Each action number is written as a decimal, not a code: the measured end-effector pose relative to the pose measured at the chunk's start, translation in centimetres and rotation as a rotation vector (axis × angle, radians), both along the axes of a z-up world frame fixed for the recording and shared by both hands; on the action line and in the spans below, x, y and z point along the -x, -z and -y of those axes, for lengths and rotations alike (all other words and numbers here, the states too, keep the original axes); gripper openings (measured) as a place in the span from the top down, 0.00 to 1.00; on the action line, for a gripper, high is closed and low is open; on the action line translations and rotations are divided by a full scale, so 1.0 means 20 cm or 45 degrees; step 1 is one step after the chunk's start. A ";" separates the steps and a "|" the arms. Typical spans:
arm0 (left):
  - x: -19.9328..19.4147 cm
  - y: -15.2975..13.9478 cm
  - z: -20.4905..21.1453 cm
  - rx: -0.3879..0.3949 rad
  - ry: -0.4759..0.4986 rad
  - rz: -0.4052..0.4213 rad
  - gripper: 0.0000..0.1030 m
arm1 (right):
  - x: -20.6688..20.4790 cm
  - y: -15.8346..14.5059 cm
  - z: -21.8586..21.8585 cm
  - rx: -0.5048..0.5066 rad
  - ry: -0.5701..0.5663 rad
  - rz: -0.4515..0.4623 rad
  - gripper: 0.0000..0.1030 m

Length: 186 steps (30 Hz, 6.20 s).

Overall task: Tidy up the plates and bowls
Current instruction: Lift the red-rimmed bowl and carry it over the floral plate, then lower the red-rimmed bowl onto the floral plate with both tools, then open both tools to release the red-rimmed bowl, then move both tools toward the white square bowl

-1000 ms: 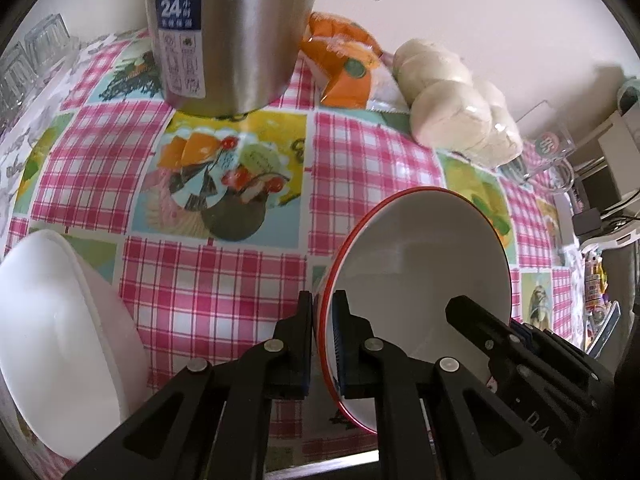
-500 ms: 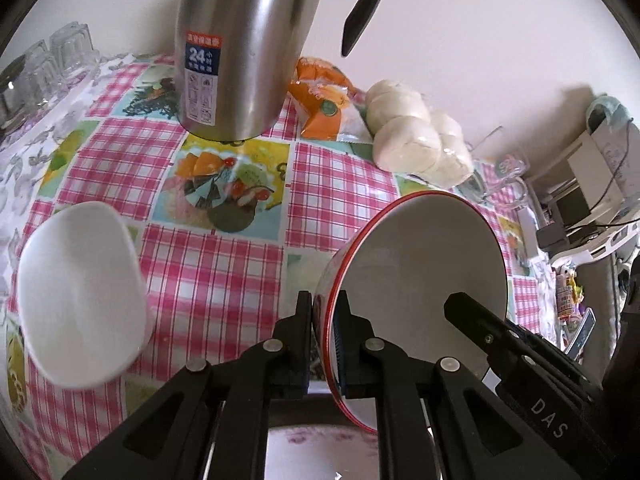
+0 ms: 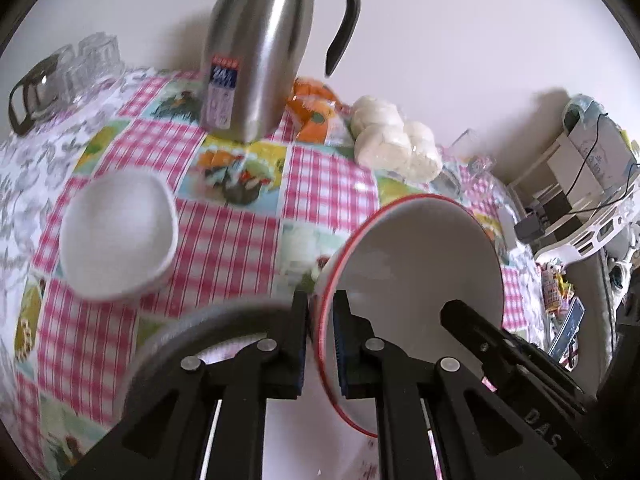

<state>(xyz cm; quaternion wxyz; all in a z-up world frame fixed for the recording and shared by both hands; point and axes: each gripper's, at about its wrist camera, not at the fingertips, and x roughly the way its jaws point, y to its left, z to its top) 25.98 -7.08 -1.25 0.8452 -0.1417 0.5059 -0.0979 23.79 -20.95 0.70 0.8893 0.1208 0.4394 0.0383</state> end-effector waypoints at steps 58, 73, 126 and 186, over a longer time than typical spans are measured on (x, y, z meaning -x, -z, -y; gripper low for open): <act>0.44 0.03 -0.33 0.132 -0.186 0.029 0.83 | 0.43 0.09 -0.27 -0.090 -0.029 0.024 0.82; 0.38 0.16 -0.32 0.143 -0.195 -0.089 0.81 | 0.38 0.22 -0.26 -0.088 -0.005 -0.079 0.82; 0.41 0.03 -0.41 0.130 -0.294 0.006 0.46 | 0.39 0.11 -0.23 0.004 0.082 -0.016 0.50; 0.34 -0.11 -0.77 -0.170 -0.554 0.394 0.08 | 0.43 0.01 -0.36 0.128 0.010 0.184 0.00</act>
